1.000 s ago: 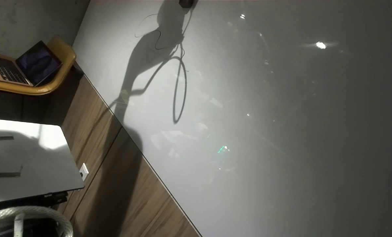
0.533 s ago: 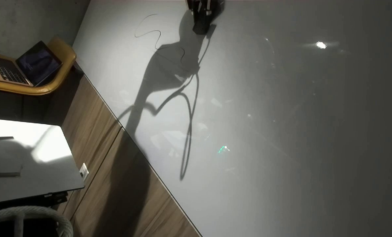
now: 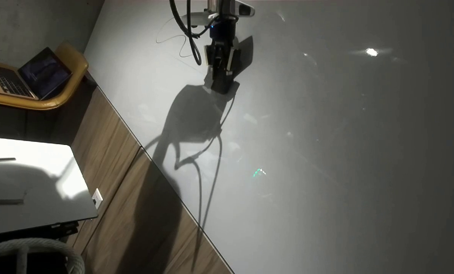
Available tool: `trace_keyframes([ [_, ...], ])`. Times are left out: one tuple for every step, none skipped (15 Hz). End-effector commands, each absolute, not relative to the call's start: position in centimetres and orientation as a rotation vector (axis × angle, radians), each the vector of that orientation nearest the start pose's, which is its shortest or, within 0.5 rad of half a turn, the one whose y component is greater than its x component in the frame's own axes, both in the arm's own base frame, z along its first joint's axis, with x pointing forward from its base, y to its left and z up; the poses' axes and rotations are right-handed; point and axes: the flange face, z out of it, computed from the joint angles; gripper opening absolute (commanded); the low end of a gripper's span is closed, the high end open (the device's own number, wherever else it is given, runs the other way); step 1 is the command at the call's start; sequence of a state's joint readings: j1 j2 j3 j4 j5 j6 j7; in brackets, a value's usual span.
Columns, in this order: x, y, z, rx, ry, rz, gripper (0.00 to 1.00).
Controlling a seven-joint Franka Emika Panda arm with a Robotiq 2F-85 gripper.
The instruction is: Erase the drawings on the whiteboard
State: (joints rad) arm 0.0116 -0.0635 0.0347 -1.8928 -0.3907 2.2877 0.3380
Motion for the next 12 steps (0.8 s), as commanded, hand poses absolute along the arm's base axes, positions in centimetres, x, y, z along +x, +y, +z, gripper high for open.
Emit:
trace_keyframes([
  [61.7,2.1,56.1,-3.232,0.129,-0.913,0.29],
  [61.8,3.1,56.6,-3.227,0.115,-0.919,0.29],
  [61.9,4.3,57.3,-3.221,0.100,-0.928,0.29],
  [62.0,5.6,57.6,-3.218,0.084,-0.932,0.29],
  [62.1,7.3,57.8,-3.215,0.062,-0.930,0.29],
  [62.1,8.8,57.9,-3.212,0.038,-0.925,0.29],
  [61.9,10.2,57.9,-3.209,0.007,-0.919,0.29],
  [61.8,11.8,57.7,-3.207,-0.028,-0.914,0.29],
  [61.7,13.5,57.7,-3.202,-0.060,-0.908,0.29],
  [61.6,15.4,57.5,-3.197,-0.096,-0.909,0.29],
  [61.6,17.2,57.5,-3.192,-0.128,-0.909,0.29],
  [61.5,19.1,57.5,-3.186,-0.159,-0.914,0.29],
])
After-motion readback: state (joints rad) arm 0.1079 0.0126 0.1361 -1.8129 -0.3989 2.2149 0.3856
